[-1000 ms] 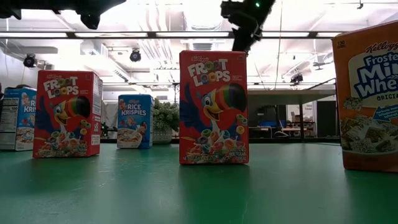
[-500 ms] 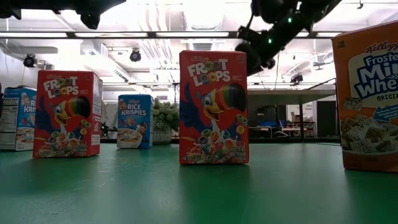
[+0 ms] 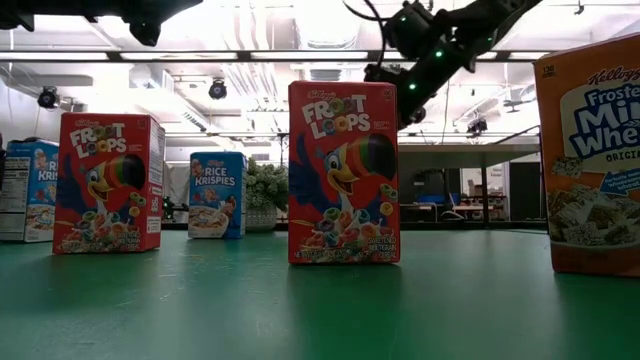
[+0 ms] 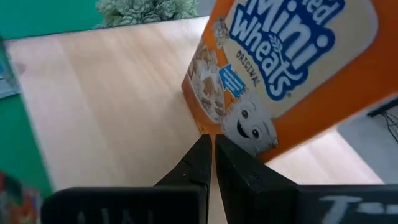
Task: Stack cereal on shelf
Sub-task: Put the top left orange cereal box on the shelf
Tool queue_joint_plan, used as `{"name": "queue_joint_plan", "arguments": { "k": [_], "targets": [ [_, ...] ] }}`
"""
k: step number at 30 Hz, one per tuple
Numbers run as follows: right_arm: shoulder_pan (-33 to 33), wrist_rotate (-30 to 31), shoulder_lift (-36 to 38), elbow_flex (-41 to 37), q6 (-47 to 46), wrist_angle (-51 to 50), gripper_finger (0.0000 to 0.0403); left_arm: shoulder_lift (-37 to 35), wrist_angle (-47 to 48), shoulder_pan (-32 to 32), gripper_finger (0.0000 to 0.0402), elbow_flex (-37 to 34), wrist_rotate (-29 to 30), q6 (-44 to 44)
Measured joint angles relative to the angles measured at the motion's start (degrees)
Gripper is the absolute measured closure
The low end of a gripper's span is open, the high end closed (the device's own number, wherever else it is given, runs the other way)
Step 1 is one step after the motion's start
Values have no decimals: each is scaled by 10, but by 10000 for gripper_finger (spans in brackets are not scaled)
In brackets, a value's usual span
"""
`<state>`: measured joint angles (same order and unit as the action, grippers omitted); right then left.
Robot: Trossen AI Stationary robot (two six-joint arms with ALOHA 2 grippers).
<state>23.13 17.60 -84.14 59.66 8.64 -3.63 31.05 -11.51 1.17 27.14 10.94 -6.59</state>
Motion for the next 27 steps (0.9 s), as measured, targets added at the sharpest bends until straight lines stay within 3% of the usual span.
{"name": "queue_joint_plan", "arguments": {
  "k": [12, 27],
  "targets": [
    [5, 6, -68, 72, 38, -6, 390, 0, 0, 0, 365, 0, 0, 0],
    [31, 15, -69, 74, 50, -9, 390, 0, 0, 0, 365, 0, 0, 0]
  ]
}}
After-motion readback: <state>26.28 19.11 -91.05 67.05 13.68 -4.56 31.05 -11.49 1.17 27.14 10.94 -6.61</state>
